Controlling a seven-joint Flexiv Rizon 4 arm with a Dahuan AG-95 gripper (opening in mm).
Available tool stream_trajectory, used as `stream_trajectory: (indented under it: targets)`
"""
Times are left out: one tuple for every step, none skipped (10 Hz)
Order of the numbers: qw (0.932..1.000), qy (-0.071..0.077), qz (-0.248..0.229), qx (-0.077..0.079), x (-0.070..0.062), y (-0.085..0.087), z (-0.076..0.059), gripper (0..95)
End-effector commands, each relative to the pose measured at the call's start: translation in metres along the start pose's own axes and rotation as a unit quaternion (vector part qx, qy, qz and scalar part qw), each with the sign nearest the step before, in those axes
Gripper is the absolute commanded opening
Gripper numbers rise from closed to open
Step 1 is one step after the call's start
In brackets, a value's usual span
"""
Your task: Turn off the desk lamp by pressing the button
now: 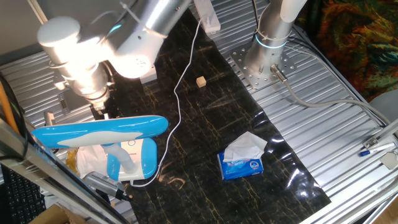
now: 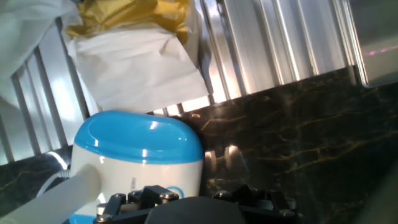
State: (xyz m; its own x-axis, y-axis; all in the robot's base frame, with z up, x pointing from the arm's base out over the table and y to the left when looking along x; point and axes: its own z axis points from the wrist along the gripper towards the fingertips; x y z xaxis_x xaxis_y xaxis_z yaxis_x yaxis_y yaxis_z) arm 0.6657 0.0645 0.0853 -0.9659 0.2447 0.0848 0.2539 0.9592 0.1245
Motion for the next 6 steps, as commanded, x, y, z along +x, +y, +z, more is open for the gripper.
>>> stream_trajectory:
  targets:
    - [1.0000, 0.007, 0.000, -0.001, -0.002, 0.001, 0.007, 76.0]
    - [0.9999, 0.010, 0.000, 0.002, -0.001, 0.000, 0.011, 76.0]
    - [0.9999, 0.010, 0.000, 0.002, -0.001, 0.000, 0.016, 76.0]
    - [0.9999, 0.010, 0.000, 0.002, 0.000, 0.000, 0.018, 76.0]
    - [0.9999, 0.012, 0.000, 0.002, 0.000, 0.000, 0.022, 76.0]
    - [0.9999, 0.012, 0.000, 0.006, 0.002, 0.000, 0.027, 76.0]
